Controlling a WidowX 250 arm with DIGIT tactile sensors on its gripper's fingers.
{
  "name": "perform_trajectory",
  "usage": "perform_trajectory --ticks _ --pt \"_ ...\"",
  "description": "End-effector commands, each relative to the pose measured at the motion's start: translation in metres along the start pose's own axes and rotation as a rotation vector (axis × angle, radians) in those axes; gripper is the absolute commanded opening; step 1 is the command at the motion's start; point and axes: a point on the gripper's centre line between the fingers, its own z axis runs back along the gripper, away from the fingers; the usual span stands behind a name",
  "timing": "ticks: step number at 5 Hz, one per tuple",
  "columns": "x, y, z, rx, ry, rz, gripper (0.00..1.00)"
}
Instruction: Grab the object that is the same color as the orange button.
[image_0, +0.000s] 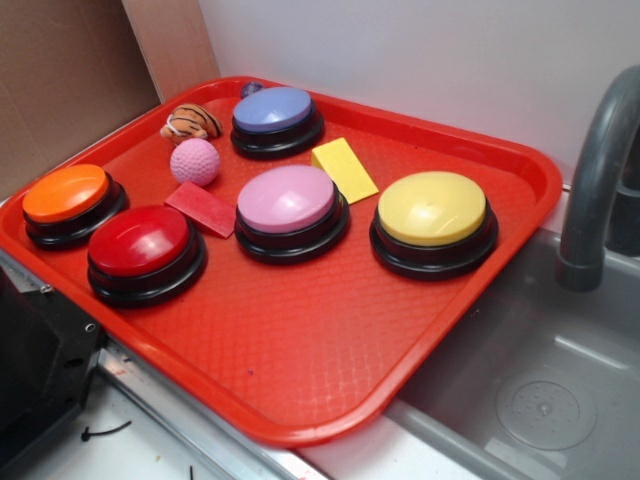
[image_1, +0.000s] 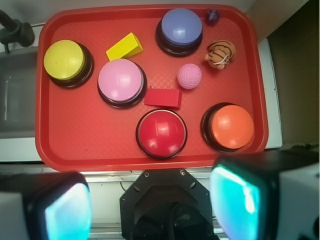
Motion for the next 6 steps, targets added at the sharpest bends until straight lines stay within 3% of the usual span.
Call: perform_trajectory --ticks 1,2,3,4,5,6 --pt "0.0 0.0 0.0 0.0 0.0 0.0 1.0" --pt "0.018 0.02 -0.013 -0.012 -0.048 0.118 1.0" --pt "0.028 0.041 -0.034 0.037 -0.059 0.228 1.0" --pt "0.039 0.065 -0.053 0.107 -0.111 0.395 1.0" --pt "0.057 0.095 -0.082 0.141 -0.199 0.58 1.0" --pt "0.076 0.12 -0.104 0.203 -0.222 0.678 1.0"
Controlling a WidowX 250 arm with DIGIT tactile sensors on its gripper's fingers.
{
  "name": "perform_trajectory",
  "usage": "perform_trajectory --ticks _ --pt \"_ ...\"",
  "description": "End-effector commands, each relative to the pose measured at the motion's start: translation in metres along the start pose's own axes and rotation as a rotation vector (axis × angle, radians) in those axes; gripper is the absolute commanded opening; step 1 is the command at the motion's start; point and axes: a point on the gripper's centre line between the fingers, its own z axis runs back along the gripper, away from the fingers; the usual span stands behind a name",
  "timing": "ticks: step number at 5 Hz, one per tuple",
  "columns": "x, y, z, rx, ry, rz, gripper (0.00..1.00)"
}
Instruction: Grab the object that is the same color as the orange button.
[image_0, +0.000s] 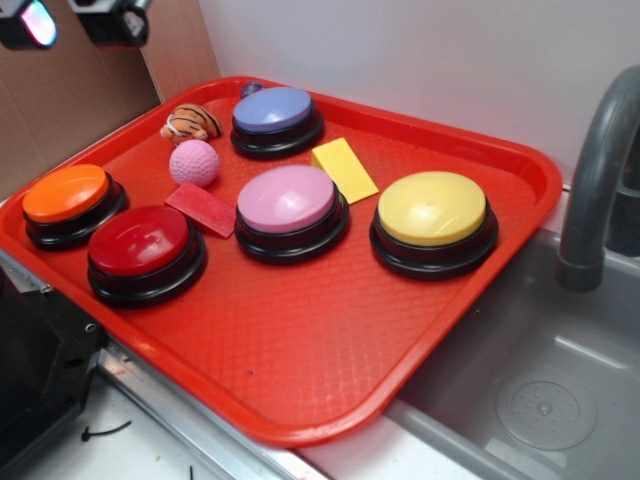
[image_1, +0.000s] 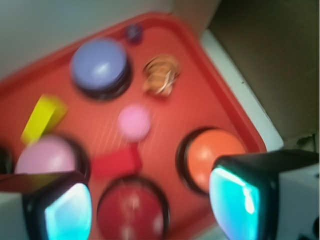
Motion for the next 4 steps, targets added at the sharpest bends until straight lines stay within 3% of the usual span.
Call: perform_trajectory --ticks 1,2,4 --pt "0.048 0.019 -0.053 -0.003 -0.119 0.172 1.0" --pt "0.058 0.021 -0.07 0.015 -0.191 0.247 1.0" --pt "0.072 0.03 -0.105 0.064 -0.208 0.337 1.0"
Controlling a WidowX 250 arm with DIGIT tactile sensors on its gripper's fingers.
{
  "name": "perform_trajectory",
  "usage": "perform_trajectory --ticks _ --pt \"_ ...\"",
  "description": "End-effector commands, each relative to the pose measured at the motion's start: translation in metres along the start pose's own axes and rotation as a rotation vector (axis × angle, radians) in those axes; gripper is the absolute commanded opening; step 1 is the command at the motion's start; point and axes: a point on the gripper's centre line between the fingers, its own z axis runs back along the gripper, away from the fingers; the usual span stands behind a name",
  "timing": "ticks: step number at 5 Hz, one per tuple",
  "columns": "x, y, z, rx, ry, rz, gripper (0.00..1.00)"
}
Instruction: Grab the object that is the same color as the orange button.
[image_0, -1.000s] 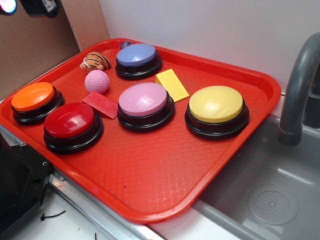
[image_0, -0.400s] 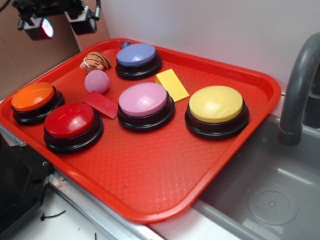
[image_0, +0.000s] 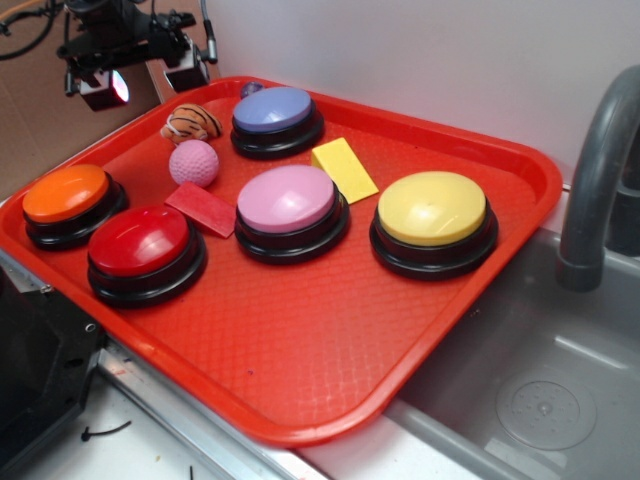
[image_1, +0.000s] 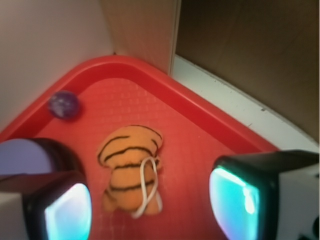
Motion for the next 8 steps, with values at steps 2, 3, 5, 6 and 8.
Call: perform_trajectory --ticks 2,3,5,6,8 --pt "0.013 0.01 -0.038 0.078 -0.03 0.079 1.0" --pt "0.013 0.014 -0.038 0.076 -0.044 0.1 0.19" --pt "0.013 0.008 -0.028 0.067 0.009 0.072 0.0" --pt "0.012 -0.006 -0.002 0.038 0.093 -0.081 0.0" --pt "-0.017 -0.039 0.088 -0.08 0.209 -0.379 0.0"
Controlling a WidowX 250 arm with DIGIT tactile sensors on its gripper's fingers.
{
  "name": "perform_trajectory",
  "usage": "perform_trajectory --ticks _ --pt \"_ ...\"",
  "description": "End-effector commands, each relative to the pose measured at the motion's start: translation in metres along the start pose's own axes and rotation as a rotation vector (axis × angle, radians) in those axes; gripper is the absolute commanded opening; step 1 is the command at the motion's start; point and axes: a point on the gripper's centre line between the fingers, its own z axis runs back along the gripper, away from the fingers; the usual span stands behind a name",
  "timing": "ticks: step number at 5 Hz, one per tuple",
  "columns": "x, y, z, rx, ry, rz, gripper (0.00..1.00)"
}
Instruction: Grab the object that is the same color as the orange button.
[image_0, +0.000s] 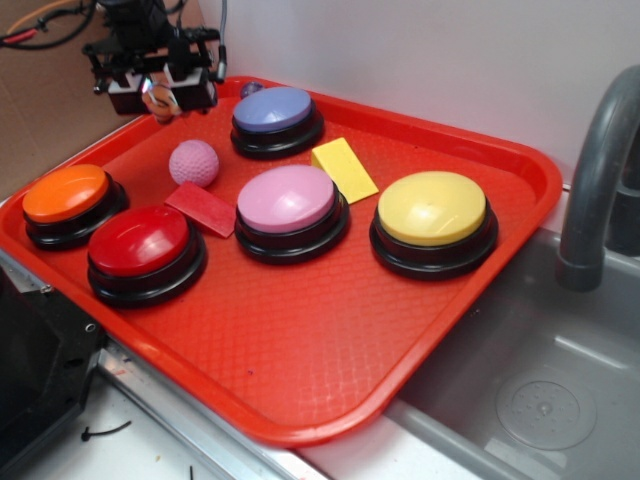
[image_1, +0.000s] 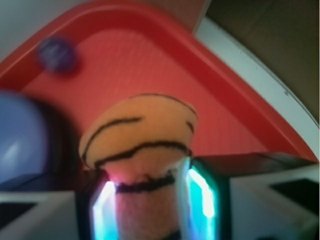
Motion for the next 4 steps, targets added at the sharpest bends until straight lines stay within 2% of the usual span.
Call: perform_trajectory --ticks 1,2,3,4 --pt "-0.049 -0.036 0.111 -0.16 0.076 -0.405 0.0" --pt "-0.087 -0.05 0.145 -0.264 0.165 -0.557 0.0" --pt "-0.118 -0.059 0.166 -0.296 0.162 -0.587 0.0" --pt "-0.121 -0.055 0.164 -0.228 0.124 -0.53 0.0"
